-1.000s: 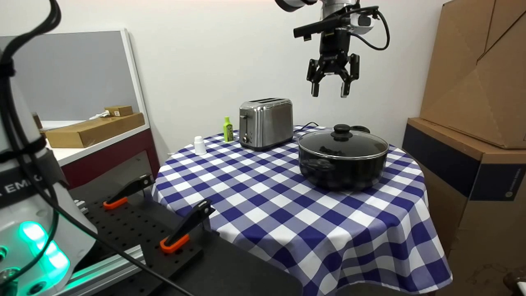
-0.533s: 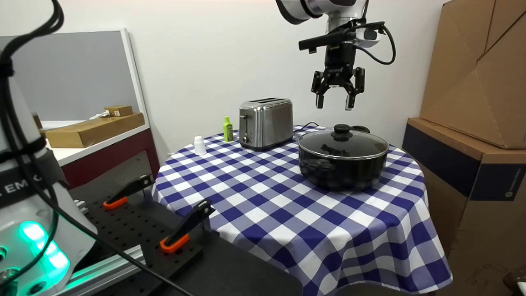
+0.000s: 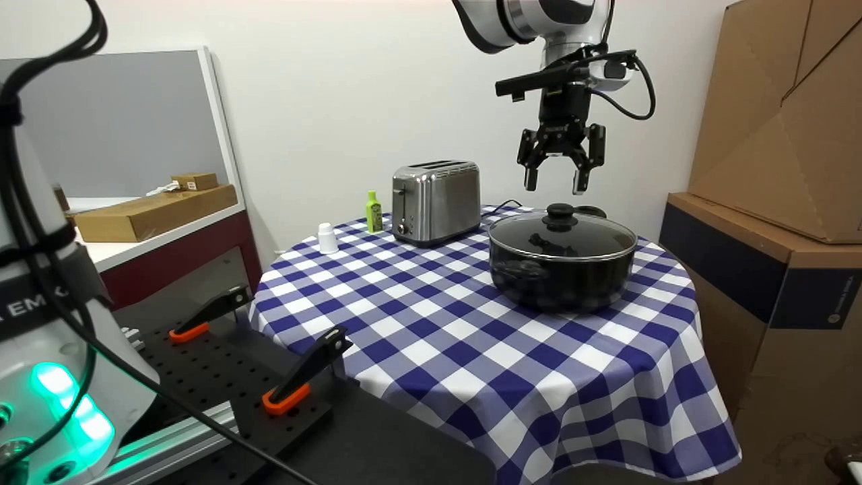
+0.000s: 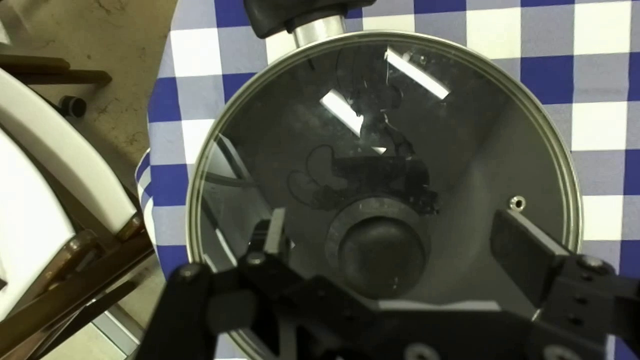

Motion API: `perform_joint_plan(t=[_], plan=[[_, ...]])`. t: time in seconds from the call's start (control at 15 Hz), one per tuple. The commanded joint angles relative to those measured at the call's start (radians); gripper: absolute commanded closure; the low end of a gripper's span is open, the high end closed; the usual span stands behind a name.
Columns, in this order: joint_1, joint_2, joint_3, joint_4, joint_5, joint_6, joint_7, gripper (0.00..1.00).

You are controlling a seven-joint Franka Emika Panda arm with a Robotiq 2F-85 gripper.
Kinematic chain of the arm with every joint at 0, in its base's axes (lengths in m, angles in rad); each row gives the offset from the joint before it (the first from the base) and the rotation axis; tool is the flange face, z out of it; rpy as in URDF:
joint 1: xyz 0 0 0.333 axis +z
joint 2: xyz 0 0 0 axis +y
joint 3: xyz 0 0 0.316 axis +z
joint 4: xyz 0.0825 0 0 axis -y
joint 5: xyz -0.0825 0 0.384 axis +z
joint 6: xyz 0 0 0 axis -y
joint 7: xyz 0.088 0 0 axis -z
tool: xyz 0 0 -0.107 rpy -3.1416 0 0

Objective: Uncover the pot and put the lid on the table

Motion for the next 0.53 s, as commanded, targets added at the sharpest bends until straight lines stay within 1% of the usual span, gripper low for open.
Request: perform_joint_plan(t=[0.0, 0.47], plan=[[0.003, 0.044, -0.011, 0.037, 0.001, 0.019, 0.035, 0.00], [0.004, 0.087, -0.024, 0.072, 0.002, 0.052, 0.082, 0.00]])
